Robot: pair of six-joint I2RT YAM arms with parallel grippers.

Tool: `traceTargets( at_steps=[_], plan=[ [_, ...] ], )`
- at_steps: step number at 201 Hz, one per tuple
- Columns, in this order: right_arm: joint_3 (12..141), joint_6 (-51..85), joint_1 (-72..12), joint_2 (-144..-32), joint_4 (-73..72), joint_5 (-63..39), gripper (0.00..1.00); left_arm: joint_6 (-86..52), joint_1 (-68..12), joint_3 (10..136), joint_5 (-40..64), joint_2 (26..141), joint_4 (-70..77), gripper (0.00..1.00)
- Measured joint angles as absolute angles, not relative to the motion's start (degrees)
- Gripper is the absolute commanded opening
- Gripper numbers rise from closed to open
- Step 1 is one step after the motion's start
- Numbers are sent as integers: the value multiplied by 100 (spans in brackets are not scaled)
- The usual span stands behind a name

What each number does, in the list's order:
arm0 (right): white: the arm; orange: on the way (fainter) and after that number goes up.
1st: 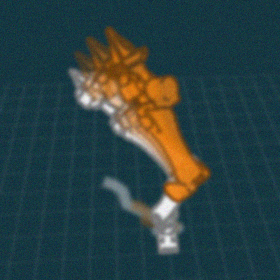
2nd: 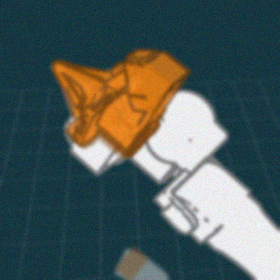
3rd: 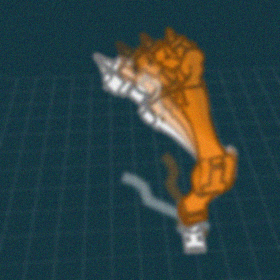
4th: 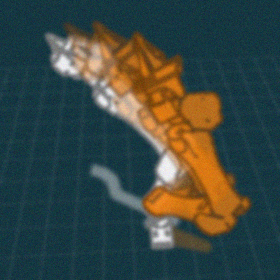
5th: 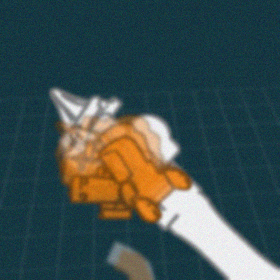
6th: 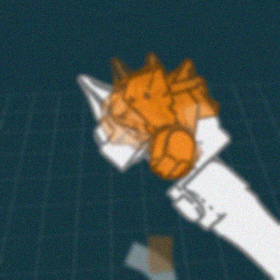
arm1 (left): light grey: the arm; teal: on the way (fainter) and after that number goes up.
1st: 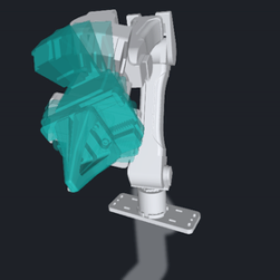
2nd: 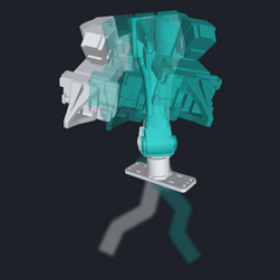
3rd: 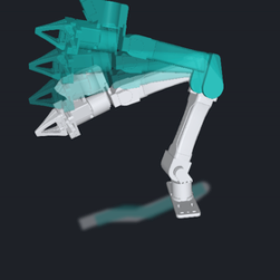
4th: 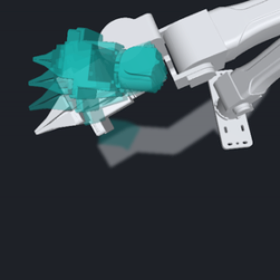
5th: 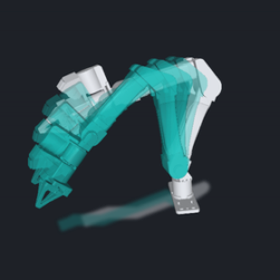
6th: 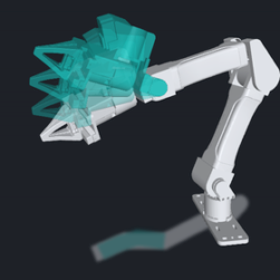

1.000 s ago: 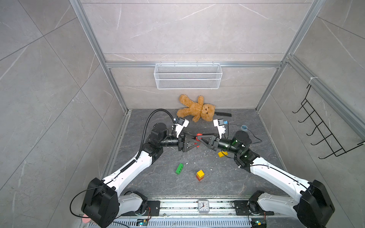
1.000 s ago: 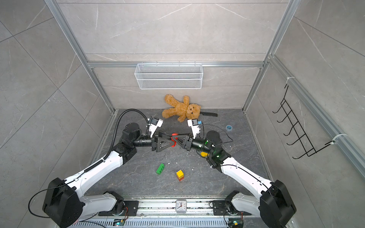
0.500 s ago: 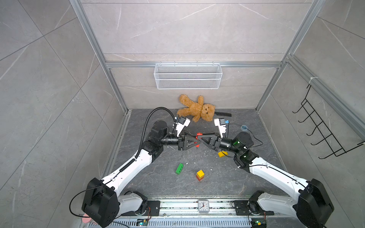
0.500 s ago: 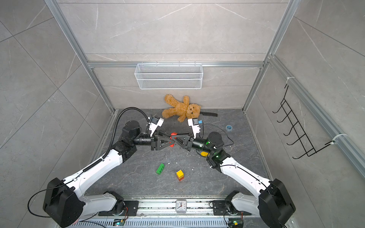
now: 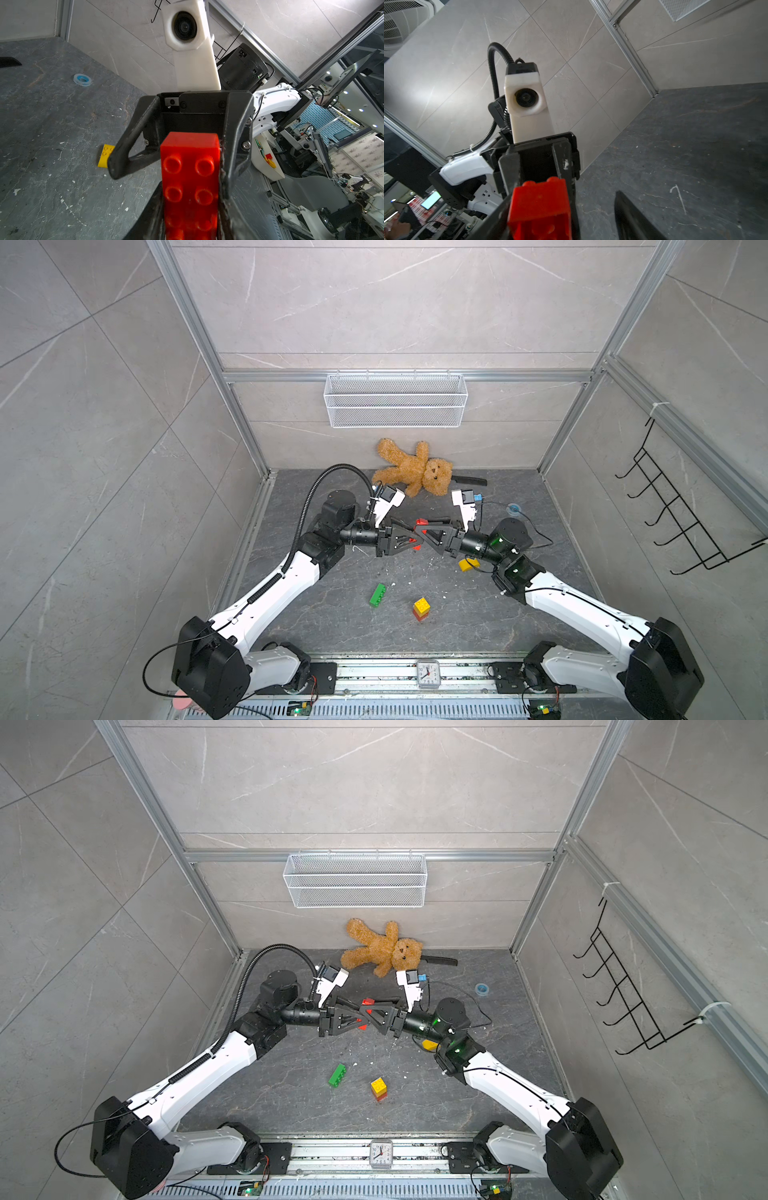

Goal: Assemble an ice cream with lego
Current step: Adjust the lego brick at the center of the board.

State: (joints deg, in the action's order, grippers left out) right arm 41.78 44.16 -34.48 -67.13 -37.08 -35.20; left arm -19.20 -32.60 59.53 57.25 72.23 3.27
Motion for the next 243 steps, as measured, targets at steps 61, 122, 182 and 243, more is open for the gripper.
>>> traceTargets(
  at_steps=[61,122,182,243],
  plan=[
    [5610,3068,-3221,-5518,843,-1221,80,-847,-3411,7474,3411,8329,-2137,17],
    [5680,2845,-3216,-5780,3559,237,81,-631,-4285,8239,1151,10766,-3439,21],
    [5063,3157,-3216,-6639,3767,95,80,-1286,-4466,8355,458,11467,-3750,29],
    [5057,3245,-3216,-7500,3398,-333,78,-1667,-4477,8300,412,11620,-3647,63]
  ],
)
